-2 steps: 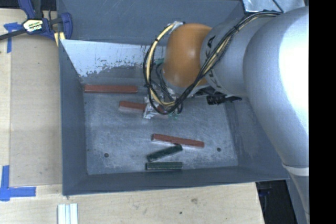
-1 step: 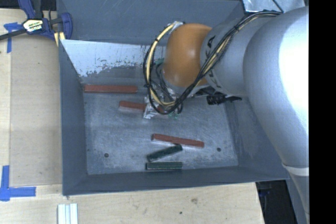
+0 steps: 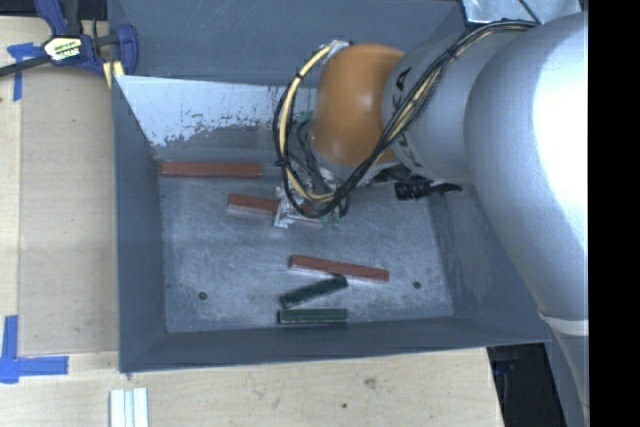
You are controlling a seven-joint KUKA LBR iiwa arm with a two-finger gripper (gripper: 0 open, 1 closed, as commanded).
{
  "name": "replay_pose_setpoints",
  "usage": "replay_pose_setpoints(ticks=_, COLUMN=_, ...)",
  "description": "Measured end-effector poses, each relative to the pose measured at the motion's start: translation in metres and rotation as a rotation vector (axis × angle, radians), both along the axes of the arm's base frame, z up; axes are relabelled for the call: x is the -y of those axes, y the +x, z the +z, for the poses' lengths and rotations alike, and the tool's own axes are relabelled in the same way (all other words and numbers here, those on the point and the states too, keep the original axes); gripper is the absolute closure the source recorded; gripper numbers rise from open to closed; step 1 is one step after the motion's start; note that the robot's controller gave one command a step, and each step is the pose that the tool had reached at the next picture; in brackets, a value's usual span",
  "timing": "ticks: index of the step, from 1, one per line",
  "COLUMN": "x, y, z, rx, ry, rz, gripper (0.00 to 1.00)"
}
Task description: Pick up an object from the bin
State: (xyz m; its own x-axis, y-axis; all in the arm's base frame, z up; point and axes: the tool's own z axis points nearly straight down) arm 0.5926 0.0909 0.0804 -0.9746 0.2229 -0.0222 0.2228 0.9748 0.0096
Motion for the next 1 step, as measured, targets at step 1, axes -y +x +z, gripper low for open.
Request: replay_pose_setpoints(ticks=1, x=0.0008, y=-0.0025, z=0.0078, rx=-0.017, ry=-0.003, rz=0.000, gripper=1.00)
